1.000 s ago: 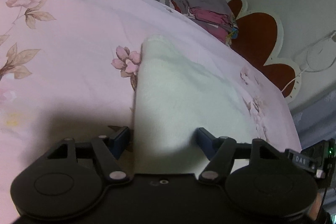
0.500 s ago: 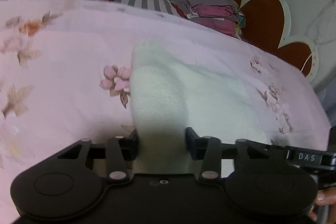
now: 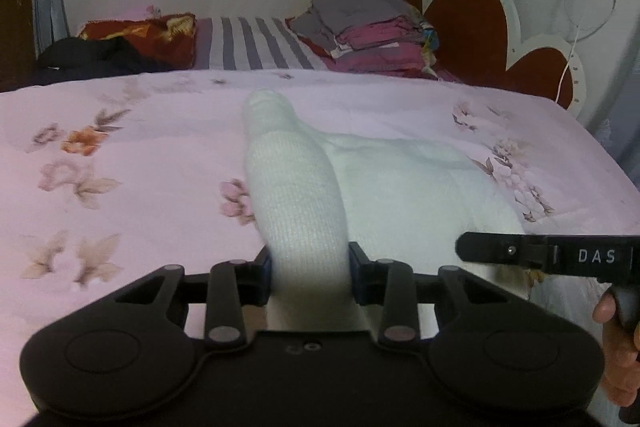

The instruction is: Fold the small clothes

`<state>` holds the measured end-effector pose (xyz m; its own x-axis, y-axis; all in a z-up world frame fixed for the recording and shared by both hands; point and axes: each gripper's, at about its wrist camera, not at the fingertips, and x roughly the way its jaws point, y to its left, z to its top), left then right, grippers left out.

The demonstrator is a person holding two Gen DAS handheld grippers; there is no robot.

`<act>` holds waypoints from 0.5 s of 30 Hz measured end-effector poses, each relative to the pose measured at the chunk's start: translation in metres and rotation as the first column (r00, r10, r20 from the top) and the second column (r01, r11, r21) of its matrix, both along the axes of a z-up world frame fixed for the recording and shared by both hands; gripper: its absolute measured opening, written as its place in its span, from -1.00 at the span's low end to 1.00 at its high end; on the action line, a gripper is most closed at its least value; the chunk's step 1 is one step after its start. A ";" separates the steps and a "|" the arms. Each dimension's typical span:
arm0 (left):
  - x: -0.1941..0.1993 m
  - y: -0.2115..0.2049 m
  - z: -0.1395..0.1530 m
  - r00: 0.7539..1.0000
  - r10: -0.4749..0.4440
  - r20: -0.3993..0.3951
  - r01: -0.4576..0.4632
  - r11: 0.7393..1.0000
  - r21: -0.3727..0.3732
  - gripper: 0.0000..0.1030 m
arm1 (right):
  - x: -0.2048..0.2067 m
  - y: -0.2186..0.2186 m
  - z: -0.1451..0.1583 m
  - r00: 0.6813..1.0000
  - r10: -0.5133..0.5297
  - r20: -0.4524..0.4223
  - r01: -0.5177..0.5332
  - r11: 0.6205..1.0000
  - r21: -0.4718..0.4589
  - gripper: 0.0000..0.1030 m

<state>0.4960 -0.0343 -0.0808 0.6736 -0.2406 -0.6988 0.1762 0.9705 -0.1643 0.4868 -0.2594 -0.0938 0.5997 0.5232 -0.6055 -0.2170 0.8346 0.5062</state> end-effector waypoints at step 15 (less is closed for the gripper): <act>-0.064 0.185 0.017 0.995 0.103 0.005 -0.103 0.995 0.010 -0.33 | -0.030 0.192 0.021 0.993 0.116 0.030 -0.115 0.993 -0.028 -0.47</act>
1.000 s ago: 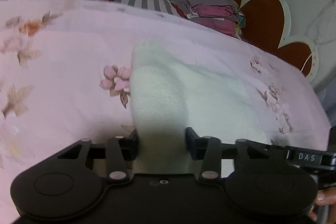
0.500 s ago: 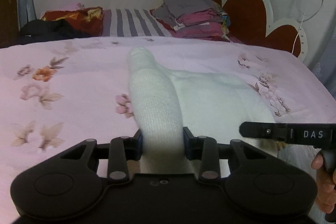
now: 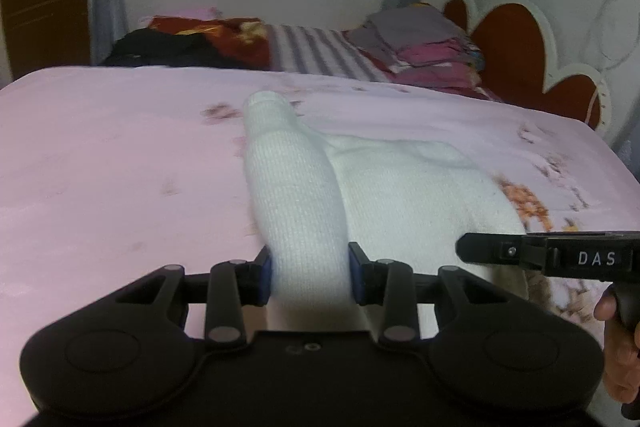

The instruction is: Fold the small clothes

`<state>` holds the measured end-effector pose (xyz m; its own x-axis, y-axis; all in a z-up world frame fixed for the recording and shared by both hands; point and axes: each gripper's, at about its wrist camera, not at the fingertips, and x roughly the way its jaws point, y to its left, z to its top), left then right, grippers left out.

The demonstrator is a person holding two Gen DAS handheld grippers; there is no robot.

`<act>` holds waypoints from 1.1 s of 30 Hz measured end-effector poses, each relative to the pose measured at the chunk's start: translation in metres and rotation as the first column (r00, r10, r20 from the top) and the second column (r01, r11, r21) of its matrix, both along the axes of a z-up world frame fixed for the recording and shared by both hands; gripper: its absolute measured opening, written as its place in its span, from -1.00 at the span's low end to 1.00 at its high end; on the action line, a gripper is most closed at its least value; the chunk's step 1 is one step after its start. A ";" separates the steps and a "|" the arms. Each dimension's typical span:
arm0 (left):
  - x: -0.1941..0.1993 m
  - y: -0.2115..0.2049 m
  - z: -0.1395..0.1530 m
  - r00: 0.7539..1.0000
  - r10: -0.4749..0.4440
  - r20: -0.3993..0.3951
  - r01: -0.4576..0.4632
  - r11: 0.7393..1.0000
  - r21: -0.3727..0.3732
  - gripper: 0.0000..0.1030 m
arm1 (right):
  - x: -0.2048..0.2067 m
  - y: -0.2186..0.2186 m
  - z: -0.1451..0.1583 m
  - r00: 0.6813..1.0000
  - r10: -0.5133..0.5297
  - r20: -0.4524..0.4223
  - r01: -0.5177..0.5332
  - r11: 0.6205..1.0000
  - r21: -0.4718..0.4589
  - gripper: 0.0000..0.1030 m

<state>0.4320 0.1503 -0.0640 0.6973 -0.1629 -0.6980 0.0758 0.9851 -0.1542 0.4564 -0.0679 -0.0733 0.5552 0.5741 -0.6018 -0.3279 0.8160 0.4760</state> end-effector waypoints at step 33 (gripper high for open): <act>0.035 0.071 -0.052 0.993 -0.121 0.008 0.121 0.993 -0.017 0.01 | 0.035 0.124 -0.018 0.994 0.089 0.070 -0.064 0.951 -0.302 -0.47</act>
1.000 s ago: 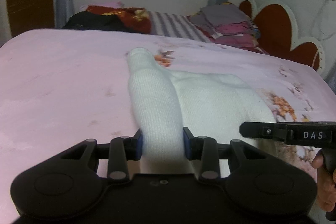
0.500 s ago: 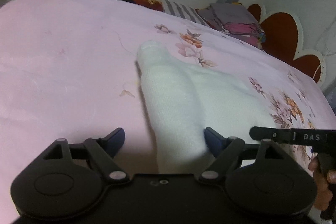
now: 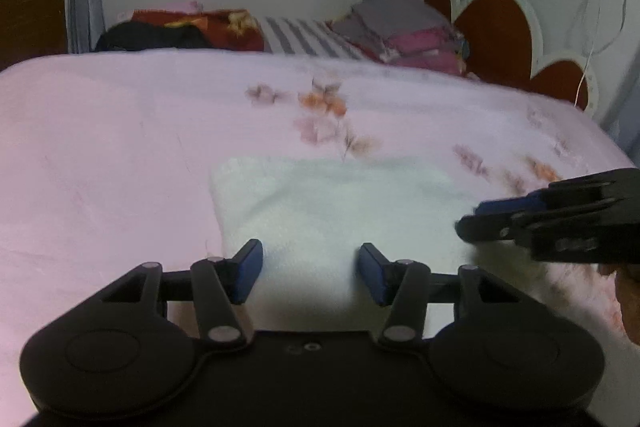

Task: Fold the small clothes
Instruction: 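Open the right gripper and smooth the folded sweater flat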

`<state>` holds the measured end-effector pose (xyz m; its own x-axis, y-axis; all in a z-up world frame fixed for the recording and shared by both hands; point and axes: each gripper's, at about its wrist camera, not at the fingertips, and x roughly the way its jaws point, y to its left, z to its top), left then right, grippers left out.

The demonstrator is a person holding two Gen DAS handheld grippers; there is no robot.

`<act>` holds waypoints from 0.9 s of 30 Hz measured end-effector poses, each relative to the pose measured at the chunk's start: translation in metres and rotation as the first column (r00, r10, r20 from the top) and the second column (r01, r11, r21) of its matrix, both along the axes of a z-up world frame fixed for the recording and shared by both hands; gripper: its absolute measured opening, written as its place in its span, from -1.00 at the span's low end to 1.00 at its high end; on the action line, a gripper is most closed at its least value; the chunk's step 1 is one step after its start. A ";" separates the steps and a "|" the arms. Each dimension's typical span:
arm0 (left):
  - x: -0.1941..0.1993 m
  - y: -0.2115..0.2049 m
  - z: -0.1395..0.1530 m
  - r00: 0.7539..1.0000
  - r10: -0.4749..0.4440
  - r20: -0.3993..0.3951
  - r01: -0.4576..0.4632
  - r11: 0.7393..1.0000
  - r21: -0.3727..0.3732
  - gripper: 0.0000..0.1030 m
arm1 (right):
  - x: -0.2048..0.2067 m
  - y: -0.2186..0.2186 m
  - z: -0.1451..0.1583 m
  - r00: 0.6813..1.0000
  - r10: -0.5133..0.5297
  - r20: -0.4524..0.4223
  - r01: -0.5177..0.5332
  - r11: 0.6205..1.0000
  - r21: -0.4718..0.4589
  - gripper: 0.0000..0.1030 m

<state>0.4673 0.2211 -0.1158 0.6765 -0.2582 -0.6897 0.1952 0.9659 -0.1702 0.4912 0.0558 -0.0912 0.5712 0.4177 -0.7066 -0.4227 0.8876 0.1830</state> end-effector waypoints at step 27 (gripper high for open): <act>-0.106 0.014 0.004 0.998 0.061 -0.022 -0.062 0.997 -0.036 -0.19 | -0.083 -0.004 -0.006 0.999 0.011 0.048 -0.006 0.994 -0.107 -0.57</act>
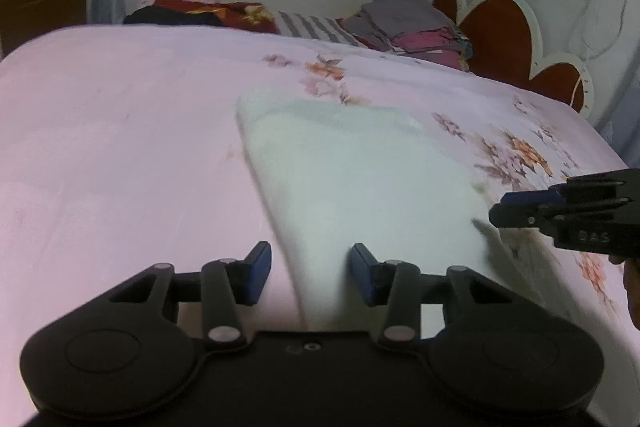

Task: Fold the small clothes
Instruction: 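Open the right gripper and smooth the folded sweater flat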

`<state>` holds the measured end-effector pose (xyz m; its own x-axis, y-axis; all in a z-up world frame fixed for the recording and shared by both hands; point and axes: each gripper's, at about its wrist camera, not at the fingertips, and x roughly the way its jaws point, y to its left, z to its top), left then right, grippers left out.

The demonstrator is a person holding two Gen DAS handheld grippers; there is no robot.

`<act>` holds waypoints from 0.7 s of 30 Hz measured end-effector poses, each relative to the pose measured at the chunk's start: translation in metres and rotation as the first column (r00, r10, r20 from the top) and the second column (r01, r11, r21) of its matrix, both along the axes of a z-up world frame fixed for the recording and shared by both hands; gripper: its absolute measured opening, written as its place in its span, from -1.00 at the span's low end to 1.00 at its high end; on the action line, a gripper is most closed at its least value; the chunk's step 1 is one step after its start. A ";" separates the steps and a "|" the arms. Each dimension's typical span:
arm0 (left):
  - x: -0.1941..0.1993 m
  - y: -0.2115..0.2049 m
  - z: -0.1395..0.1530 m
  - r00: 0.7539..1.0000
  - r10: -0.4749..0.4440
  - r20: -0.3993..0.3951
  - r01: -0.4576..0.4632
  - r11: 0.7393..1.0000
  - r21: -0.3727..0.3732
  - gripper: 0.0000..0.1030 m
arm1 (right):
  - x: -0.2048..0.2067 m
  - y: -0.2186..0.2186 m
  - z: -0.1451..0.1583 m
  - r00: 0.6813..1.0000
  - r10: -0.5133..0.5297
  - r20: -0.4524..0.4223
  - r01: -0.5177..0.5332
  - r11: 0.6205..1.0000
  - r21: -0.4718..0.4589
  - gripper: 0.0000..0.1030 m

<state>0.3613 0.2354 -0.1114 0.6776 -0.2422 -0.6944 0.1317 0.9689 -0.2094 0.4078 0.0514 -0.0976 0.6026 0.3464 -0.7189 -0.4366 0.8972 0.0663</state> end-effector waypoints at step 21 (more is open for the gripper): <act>-0.121 -0.062 0.049 0.994 0.090 0.069 -0.094 0.994 0.058 -0.06 | -0.109 -0.059 0.039 0.997 -0.060 0.042 0.054 0.990 0.128 -0.56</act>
